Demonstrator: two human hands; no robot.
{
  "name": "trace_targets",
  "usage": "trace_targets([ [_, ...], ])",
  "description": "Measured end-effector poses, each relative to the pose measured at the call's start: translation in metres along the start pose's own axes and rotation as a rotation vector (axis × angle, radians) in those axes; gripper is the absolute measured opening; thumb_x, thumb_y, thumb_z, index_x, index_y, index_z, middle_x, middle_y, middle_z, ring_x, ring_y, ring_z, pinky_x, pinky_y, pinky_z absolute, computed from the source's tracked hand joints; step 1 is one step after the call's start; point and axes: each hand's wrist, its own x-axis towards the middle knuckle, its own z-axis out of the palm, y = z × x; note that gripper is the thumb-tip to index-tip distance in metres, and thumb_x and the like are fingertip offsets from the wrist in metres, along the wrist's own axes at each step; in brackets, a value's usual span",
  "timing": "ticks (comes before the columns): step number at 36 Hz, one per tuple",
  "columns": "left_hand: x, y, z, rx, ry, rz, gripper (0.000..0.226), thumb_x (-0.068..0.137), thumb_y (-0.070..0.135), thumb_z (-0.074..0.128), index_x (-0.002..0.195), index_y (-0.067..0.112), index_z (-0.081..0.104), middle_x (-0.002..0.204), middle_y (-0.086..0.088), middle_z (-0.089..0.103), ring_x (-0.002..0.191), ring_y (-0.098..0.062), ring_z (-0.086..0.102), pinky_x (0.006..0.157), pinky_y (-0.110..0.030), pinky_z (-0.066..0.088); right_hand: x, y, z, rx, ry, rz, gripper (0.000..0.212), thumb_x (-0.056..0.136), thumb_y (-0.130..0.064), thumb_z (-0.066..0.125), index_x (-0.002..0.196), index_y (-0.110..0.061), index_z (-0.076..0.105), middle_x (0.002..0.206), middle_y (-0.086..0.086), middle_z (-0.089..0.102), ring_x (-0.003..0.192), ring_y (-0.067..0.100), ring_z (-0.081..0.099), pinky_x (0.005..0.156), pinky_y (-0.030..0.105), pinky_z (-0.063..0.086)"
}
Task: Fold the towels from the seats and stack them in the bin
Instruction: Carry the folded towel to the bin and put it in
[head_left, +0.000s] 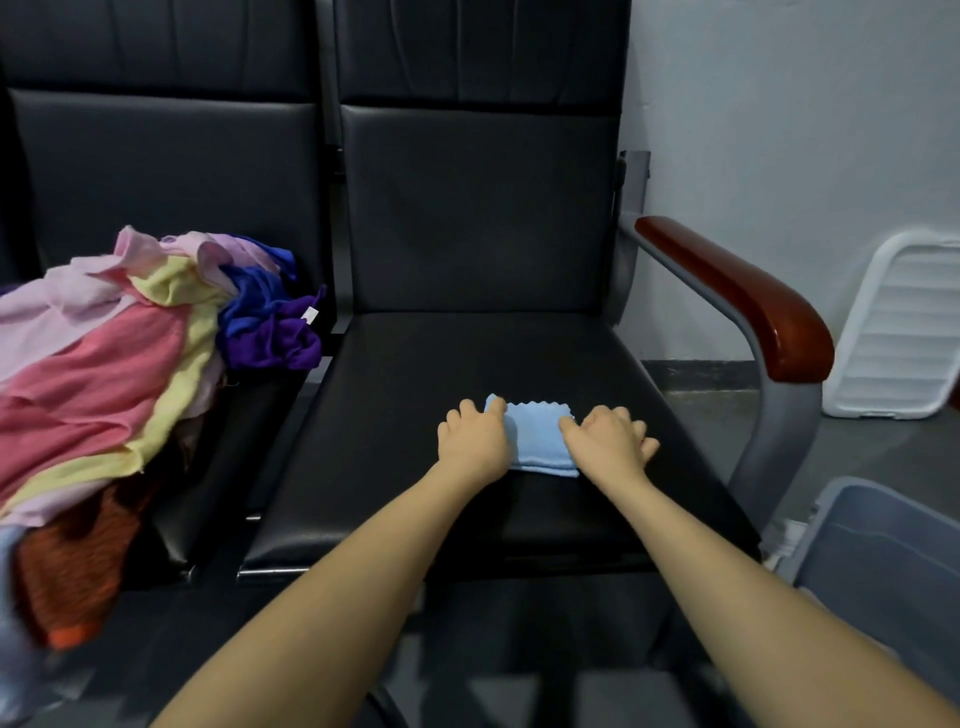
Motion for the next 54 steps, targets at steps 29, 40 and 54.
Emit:
trace_targets([
  [29,-0.013,0.048,-0.022,-0.111,0.375,0.077,0.010,0.098,0.013,0.040,0.105,0.006,0.041,0.085,-0.003,0.055,0.066,-0.019,0.047,0.063,-0.029,0.031,-0.029,-0.002,-0.046,0.194,0.187,-0.244,0.016,0.100,-0.028,0.043,0.097,-0.014,0.035,0.097,0.009,0.060,0.086,0.028,0.059,0.067,0.036,0.044],
  [40,-0.043,0.160,-0.039,-0.102,0.436,0.473,0.018,0.101,0.019,0.038,0.110,0.005,0.045,0.103,-0.011,0.059,0.078,-0.030,0.058,0.062,-0.031,0.034,-0.047,0.074,-0.135,0.094,0.516,-0.141,0.027,0.102,-0.030,0.036,0.113,-0.006,0.040,0.105,0.016,0.064,0.096,0.037,0.059,0.066,0.038,0.035],
  [54,-0.084,0.316,0.076,-0.312,0.024,0.672,0.016,0.100,0.017,0.036,0.112,0.007,0.041,0.110,-0.012,0.057,0.092,-0.032,0.057,0.071,-0.040,0.045,-0.051,0.269,-0.180,0.099,0.579,0.138,0.022,0.100,-0.029,0.042,0.105,-0.007,0.042,0.101,0.019,0.063,0.092,0.039,0.058,0.063,0.036,0.033],
])
